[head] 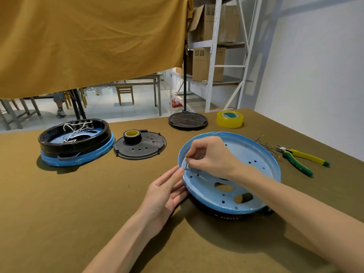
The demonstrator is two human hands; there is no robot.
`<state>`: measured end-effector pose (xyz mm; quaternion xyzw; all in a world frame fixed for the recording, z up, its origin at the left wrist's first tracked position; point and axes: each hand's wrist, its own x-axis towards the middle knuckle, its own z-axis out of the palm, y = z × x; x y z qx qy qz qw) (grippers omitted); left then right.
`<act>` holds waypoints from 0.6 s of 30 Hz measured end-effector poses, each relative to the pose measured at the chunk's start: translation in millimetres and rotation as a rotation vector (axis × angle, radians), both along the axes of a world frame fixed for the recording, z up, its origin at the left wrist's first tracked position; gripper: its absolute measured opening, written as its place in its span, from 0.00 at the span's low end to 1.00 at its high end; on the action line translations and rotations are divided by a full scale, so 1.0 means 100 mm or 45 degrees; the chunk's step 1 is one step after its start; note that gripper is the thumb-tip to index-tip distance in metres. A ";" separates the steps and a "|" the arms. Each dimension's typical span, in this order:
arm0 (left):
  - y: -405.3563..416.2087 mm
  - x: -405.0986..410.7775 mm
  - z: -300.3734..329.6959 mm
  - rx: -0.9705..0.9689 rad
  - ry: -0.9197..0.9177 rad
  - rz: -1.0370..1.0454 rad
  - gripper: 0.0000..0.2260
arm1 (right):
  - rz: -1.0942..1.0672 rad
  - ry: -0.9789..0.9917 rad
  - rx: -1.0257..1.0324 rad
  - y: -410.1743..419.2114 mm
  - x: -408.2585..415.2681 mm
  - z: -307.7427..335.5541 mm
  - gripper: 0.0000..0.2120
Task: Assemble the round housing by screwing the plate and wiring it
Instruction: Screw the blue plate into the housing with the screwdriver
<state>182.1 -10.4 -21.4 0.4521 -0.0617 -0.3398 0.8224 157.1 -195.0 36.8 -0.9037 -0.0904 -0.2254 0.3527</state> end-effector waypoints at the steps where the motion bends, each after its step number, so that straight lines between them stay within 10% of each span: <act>1: 0.00 0.00 0.00 0.005 -0.002 0.001 0.21 | 0.039 0.016 -0.013 0.02 0.00 0.00 0.04; 18: 0.02 0.05 -0.02 0.006 0.027 -0.036 0.24 | 0.030 0.136 0.005 0.02 0.09 0.03 0.05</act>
